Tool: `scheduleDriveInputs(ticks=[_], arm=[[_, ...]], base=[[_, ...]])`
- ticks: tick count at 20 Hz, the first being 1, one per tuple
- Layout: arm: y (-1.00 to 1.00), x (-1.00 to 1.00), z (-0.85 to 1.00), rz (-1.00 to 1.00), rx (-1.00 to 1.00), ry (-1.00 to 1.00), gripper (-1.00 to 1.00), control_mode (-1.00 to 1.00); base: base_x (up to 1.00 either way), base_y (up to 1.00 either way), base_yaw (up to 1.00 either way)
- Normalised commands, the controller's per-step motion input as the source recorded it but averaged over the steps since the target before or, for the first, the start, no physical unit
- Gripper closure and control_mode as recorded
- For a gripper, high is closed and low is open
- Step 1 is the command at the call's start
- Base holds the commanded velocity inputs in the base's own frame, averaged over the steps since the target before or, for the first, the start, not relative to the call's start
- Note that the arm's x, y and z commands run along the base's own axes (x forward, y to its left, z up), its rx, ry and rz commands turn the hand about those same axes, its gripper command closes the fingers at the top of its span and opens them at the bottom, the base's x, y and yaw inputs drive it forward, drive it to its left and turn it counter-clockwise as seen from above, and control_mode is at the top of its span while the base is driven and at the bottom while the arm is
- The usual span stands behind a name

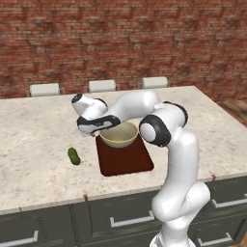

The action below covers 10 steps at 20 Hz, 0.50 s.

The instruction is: Place the two vegetables and bowl onto the tray for setting up a vegetable dip station.

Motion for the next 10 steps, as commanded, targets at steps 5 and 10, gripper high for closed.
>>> scheduleDriveInputs(ticks=[5,10], arm=[[0.04,-0.22,0.39,-0.06,0.00,0.00,-1.00,-1.00],[0.04,-0.35,0.39,-0.03,0.05,0.00,-1.00,-1.00]], base=[[0.00,0.00,0.00],[0.00,0.00,0.00]])
